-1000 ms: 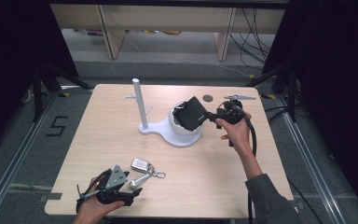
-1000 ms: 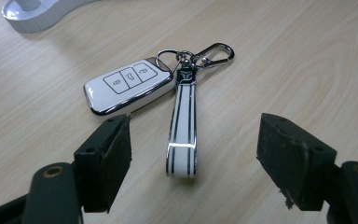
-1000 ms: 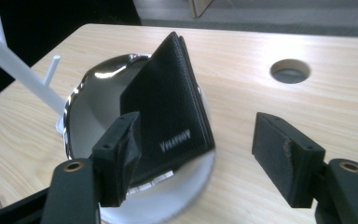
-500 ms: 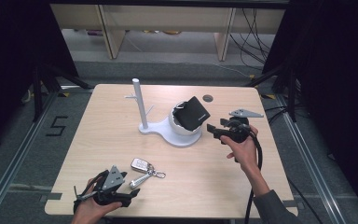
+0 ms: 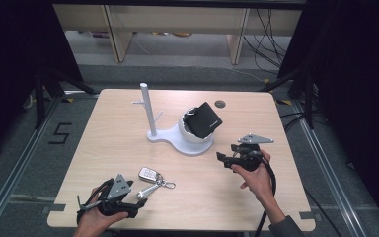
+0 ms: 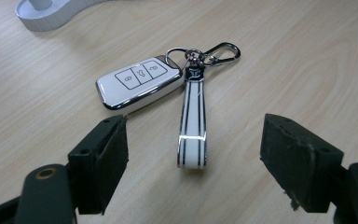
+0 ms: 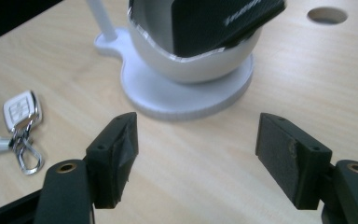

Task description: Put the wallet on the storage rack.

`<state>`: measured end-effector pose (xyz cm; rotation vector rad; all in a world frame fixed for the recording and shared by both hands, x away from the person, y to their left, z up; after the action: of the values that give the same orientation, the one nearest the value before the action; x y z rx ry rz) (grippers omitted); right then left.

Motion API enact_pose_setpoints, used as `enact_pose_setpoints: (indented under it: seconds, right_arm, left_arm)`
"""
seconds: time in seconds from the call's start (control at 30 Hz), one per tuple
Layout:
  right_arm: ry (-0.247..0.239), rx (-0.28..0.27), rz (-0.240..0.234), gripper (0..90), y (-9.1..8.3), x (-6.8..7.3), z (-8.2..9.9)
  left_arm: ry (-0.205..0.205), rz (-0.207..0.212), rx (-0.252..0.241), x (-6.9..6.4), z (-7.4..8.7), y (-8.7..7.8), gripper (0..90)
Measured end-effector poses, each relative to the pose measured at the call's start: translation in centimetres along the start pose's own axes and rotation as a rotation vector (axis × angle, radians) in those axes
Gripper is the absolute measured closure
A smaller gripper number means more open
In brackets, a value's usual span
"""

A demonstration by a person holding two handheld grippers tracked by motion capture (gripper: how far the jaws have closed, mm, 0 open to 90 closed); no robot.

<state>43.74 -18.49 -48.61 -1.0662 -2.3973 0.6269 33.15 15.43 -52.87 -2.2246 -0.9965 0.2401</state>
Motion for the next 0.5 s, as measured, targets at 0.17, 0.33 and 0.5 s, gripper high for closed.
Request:
enact_pose_setpoints:
  seconds: [0.17, 0.33, 0.5]
  right_arm:
    - [0.033, 0.04, -0.034, 30.8, 0.1, 1.1, 1.8]
    - [0.018, 0.082, -0.054, 30.5, 0.1, 1.5, 3.7]
    - [0.0, 0.121, -0.062, 30.0, -0.2, 2.4, 5.1]
  left_arm:
    - [0.001, -0.009, 0.013, 0.1, 0.2, 0.4, 23.1]
    - [0.009, -0.024, 0.02, 0.4, 0.4, 0.5, 23.1]
    - [0.0, -0.021, 0.011, 0.5, 0.6, 0.6, 23.2]
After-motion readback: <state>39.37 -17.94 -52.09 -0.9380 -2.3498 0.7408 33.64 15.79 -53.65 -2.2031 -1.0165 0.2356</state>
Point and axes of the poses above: each handheld gripper's, and its own axes: y roughly forward along the jaws, z roughly out of its underside, x roughly to its left, the point moved 6 cm from there along y, roughly forward along the jaws, and after that the axes turned 4 degrees about -z, right-handed, at the moved point
